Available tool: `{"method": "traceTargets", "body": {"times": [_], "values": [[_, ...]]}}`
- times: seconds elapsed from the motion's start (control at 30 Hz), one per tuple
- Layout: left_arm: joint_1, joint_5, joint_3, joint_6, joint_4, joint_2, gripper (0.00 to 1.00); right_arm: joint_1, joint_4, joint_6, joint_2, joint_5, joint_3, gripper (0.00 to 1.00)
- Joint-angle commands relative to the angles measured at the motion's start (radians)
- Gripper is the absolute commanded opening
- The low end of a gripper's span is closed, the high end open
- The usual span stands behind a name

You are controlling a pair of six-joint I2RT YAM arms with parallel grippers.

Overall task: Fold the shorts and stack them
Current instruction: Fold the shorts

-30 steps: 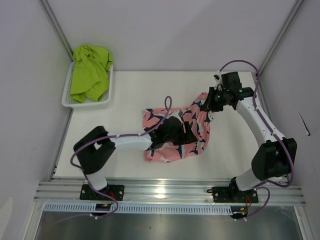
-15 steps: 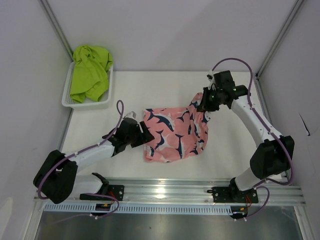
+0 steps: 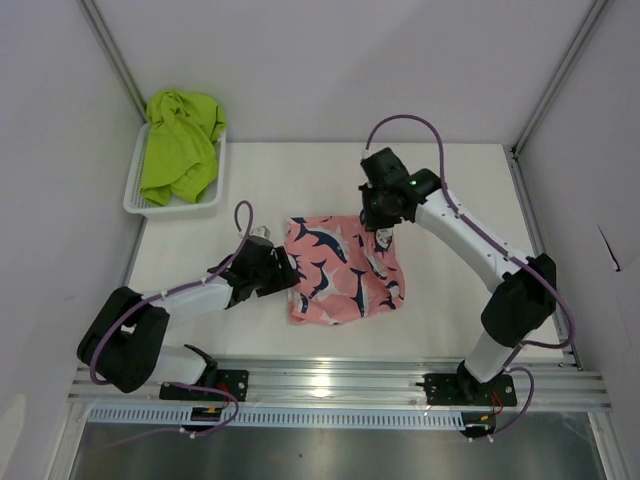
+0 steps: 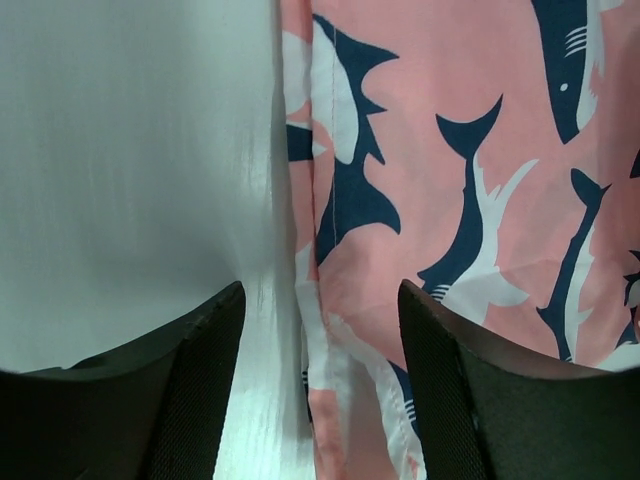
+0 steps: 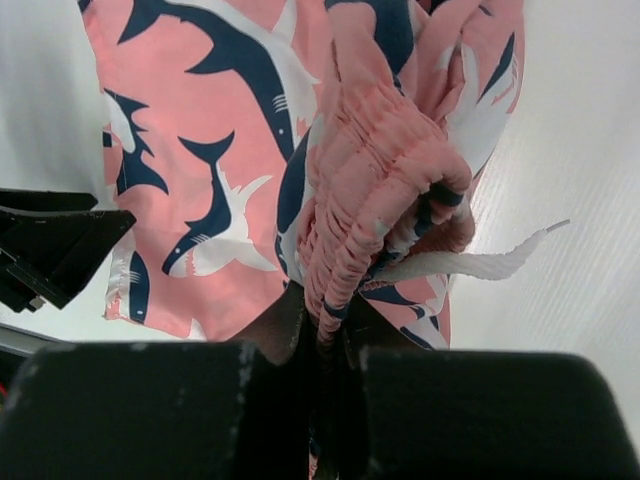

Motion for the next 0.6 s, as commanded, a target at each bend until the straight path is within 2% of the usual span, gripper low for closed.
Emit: {"method": "traceTargets", "body": {"times": [0.0,0.1,0.33,0.57], "values": [[0.009,-0.007,-0.010,0.041,0.048,0.037,0.66,0.090,-0.053,0.055,0.055,0.168,0.094,0.00],[0.009,-0.032,-0.018,0.047,0.057,0.064,0.58,0.168,-0.079,0.089,0.128,0.249,0.146,0.00],[0.009,-0.027,-0.058,0.059,0.126,0.093,0.48,0.305,-0.127,0.162,0.329,0.406,0.265,0.00],[0.008,-0.020,-0.076,0.060,0.157,0.096,0.43,0.357,-0.096,0.224,0.489,0.386,0.331,0.00]]}}
